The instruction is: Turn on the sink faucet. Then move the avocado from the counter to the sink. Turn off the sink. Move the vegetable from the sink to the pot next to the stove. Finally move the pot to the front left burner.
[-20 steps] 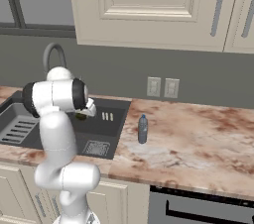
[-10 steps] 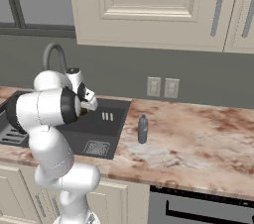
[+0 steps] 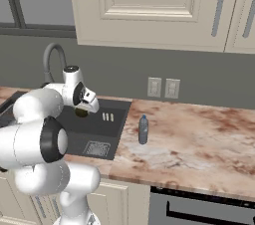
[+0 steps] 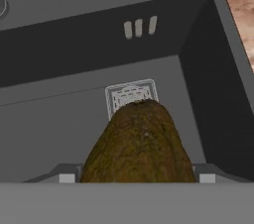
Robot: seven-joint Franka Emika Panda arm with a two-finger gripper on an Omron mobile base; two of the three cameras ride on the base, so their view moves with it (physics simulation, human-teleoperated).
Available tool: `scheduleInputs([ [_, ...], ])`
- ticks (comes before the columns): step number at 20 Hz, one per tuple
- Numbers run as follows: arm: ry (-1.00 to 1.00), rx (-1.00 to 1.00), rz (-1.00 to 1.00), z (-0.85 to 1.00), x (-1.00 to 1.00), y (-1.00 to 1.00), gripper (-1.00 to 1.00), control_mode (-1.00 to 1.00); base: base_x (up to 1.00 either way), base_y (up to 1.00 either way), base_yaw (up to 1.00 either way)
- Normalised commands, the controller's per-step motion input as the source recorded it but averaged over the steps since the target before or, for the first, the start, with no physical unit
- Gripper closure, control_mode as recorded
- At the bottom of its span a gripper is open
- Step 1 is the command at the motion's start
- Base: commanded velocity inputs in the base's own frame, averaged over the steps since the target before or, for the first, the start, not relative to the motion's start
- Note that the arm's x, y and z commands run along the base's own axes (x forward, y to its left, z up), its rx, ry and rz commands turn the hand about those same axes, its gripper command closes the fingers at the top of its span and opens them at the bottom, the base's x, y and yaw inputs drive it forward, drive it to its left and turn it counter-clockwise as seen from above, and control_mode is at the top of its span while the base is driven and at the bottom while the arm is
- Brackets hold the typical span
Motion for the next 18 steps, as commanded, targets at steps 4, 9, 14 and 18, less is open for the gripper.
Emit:
scheduleInputs([
  [4, 0.00, 0.00, -0.01, 0.40, -0.55, -0.22, 1.00, -1.00, 0.00, 0.00, 0.00],
  [9, 0.00, 0.00, -0.02, 0.49, -0.40, -0.17, 1.00, -1.00, 0.00, 0.00, 0.00],
  [14, 0.00, 0.00, -0.02, 0.49, -0.23, -0.14, 1.00, -1.00, 0.00, 0.00, 0.00],
  [18, 0.00, 0.00, 0.00, 0.02, 0.00, 0.00, 1.00, -1.00, 0.00, 0.00, 0.00],
])
